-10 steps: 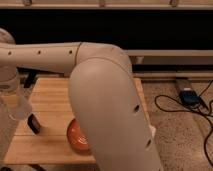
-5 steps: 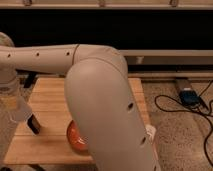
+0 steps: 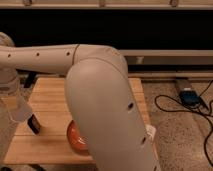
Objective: Place the ceramic cup over the eraser
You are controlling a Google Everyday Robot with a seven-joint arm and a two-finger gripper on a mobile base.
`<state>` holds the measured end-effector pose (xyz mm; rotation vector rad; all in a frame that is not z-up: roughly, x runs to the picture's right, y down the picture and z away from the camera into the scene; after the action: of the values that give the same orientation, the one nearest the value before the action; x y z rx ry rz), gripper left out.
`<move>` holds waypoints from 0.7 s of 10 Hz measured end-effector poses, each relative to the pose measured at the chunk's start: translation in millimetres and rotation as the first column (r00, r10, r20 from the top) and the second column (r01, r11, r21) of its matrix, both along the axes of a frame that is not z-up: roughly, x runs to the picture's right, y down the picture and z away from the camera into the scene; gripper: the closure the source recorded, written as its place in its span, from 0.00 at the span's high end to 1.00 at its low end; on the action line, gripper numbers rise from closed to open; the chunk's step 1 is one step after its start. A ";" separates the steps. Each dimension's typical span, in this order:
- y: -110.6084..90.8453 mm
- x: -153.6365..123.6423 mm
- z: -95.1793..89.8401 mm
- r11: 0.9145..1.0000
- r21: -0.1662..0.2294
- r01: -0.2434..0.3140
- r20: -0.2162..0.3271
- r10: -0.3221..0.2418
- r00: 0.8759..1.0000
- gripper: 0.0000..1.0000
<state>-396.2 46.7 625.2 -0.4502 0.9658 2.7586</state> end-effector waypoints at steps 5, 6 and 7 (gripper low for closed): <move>1.9 -7.2 4.2 0.998 0.034 0.061 -0.064 -0.059 0.996 0.49; 6.1 -4.0 8.7 0.997 0.030 0.074 -0.094 -0.071 0.993 0.49; 7.7 1.4 14.8 0.996 0.031 0.081 -0.117 -0.077 0.990 0.49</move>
<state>-394.8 54.4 640.0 -0.2428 0.9366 2.7515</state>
